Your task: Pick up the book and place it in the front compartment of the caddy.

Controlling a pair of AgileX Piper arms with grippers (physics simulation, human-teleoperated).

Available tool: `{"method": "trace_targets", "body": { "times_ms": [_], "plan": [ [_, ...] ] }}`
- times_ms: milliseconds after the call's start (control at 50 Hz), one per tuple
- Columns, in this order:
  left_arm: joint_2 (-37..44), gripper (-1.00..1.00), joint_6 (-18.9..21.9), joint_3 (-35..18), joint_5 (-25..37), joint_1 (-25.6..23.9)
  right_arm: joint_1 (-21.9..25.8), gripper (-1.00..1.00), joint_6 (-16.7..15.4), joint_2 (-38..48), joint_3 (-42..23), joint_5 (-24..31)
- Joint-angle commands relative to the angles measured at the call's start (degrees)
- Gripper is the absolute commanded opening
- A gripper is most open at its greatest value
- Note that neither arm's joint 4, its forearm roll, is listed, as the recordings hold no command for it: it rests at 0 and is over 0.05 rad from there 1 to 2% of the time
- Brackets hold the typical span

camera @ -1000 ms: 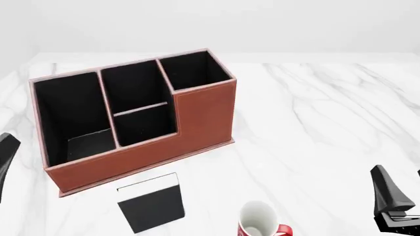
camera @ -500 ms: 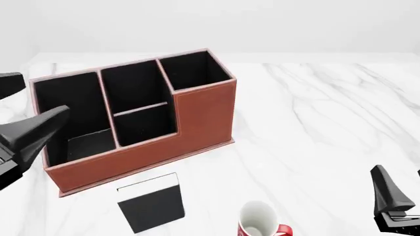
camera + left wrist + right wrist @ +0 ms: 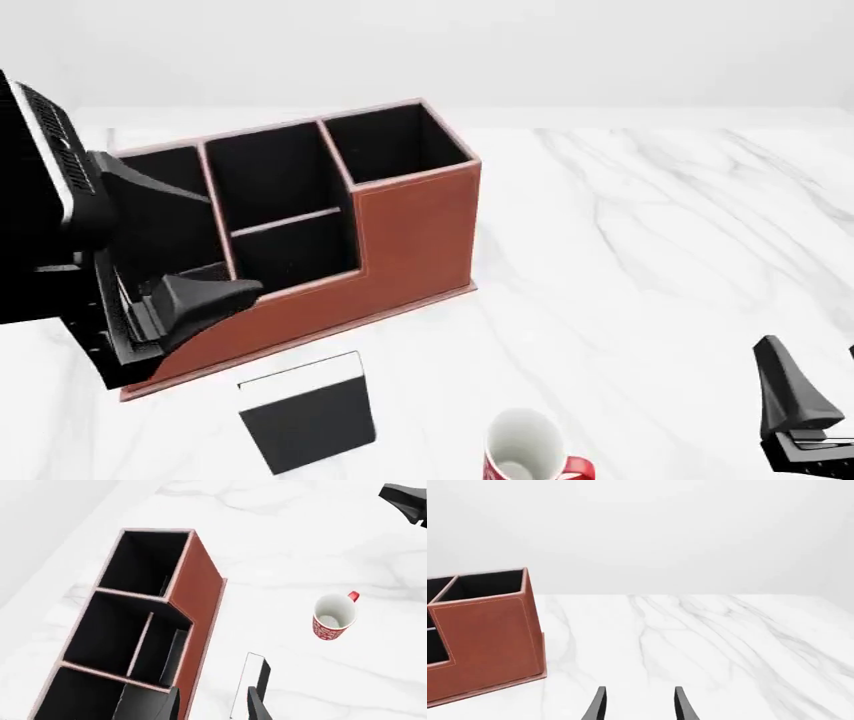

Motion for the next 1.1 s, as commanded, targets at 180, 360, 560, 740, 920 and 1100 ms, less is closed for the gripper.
{"method": "trace_targets", "body": {
  "times_ms": [180,360,560,740,920,1100],
  "plan": [
    [9.7,1.00,4.7,-3.2,8.1,-0.1,0.0,1.00,0.0,0.0,0.0,0.0],
    [12.9,1.00,6.3,-1.7,7.9,0.0,0.0,1.00,0.0,-0.1,0.0,0.0],
    [15.2,1.00,4.3,-2.1,7.4,-2.4,0.0,1.00,0.0,0.0,0.0,0.0],
    [17.0,1.00,2.5,0.1,5.6,-4.1,0.0,1.00,0.0,-0.1,0.0,0.0],
    [17.7,1.00,-0.1,2.7,2.4,-5.8,0.0,1.00,0.0,0.0,0.0,0.0],
    [18.6,1.00,-0.9,3.4,1.0,-6.2,0.0,1.00,0.0,0.0,0.0,0.0]
  ]
}}
